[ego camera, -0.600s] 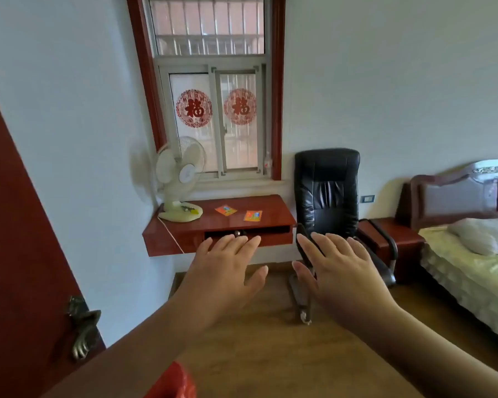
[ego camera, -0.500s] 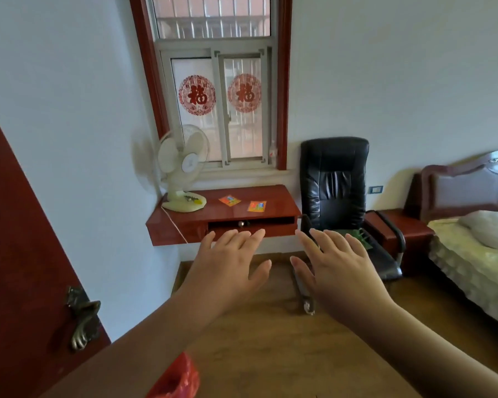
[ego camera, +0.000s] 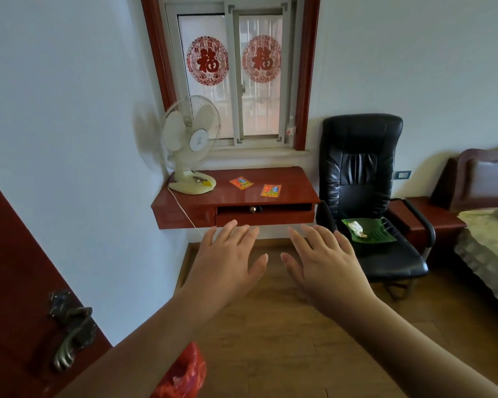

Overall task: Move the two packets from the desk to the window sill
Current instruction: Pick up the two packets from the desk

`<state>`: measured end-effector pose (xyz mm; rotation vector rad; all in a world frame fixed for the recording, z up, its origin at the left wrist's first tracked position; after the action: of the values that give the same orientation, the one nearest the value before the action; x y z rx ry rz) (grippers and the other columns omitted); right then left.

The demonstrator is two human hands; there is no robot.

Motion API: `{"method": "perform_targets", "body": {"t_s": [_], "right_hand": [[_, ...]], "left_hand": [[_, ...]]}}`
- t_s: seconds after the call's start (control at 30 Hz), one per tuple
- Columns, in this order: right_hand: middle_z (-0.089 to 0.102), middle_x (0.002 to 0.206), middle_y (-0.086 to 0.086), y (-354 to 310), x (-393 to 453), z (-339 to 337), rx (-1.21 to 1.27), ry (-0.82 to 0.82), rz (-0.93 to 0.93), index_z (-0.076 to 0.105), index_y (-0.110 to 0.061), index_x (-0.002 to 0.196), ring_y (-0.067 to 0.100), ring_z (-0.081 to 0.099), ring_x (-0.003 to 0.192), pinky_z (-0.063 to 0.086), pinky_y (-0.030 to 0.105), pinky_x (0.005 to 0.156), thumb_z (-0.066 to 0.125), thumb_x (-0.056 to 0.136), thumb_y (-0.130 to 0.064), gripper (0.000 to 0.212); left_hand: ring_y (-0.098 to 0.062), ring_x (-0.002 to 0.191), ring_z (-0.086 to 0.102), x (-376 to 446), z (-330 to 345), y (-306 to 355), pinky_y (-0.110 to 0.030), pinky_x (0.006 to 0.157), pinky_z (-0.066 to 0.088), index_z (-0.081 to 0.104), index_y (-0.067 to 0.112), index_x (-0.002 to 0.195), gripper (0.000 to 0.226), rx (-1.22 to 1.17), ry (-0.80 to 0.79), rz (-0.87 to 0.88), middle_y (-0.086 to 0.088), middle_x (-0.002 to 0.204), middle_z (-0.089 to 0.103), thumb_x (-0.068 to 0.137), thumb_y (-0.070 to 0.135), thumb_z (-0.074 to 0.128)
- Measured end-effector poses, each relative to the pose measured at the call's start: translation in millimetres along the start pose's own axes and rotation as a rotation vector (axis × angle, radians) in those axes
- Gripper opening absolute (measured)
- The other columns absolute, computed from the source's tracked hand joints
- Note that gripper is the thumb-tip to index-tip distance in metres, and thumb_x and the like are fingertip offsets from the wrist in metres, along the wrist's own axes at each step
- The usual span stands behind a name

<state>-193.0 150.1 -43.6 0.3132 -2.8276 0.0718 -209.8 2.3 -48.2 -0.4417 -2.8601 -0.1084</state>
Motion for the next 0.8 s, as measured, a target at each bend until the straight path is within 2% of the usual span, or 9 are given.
{"method": "perform_targets", "body": {"t_s": [0.1, 0.33, 0.63, 0.8], "right_hand": [[0.057, 0.140, 0.008, -11.1, 28.6, 15.8, -0.030, -0.007, 0.008, 0.049, -0.018, 0.139, 0.029, 0.048, 0.134, 0.039, 0.053, 0.110, 0.020, 0.093, -0.055, 0.065], [0.060, 0.136, 0.008, -23.5, 82.9, 53.8, -0.052, -0.023, 0.025, 0.052, -0.019, 0.136, 0.027, 0.051, 0.131, 0.039, 0.050, 0.108, 0.023, 0.094, -0.053, 0.062], [0.055, 0.143, 0.005, 10.8, 145.7, 98.0, -0.013, -0.041, 0.079, 0.040, -0.022, 0.146, 0.025, 0.047, 0.135, 0.039, 0.048, 0.111, 0.026, 0.095, -0.054, 0.061], [0.062, 0.136, 0.008, 50.0, 188.0, 134.3, 0.016, -0.067, 0.100, 0.049, -0.019, 0.140, 0.028, 0.055, 0.128, 0.045, 0.050, 0.105, 0.028, 0.094, -0.053, 0.061]], "left_hand": [[-0.014, 0.151, 0.014, 18.4, 14.0, -28.1, -0.042, 0.121, 0.008, 0.021, 0.029, 0.153, 0.079, 0.001, 0.004, 0.010, 0.006, 0.161, 0.029, 0.085, 0.063, -0.001], [-0.020, 0.148, 0.025, 64.3, 42.7, -81.4, -0.045, 0.118, 0.020, 0.032, 0.026, 0.150, 0.075, 0.003, 0.008, 0.032, 0.001, 0.158, 0.036, 0.089, 0.061, 0.005], [-0.022, 0.147, 0.029, 137.8, 88.7, -84.4, -0.045, 0.113, 0.030, 0.033, 0.024, 0.149, 0.067, 0.008, -0.046, 0.082, 0.000, 0.156, 0.038, 0.092, 0.055, 0.017], [-0.021, 0.147, 0.027, 198.6, 125.1, -76.8, -0.044, 0.114, 0.029, 0.031, 0.024, 0.150, 0.069, 0.012, -0.082, 0.098, 0.000, 0.158, 0.036, 0.091, 0.057, 0.014]]}}
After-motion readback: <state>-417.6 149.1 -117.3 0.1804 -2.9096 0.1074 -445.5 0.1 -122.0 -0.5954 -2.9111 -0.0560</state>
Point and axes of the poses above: each hand's wrist, its own x-axis towards the middle knuckle, its own z-axis out of the palm, y = z × x, the point moved 8 cm from there along x, towards the middle knuckle
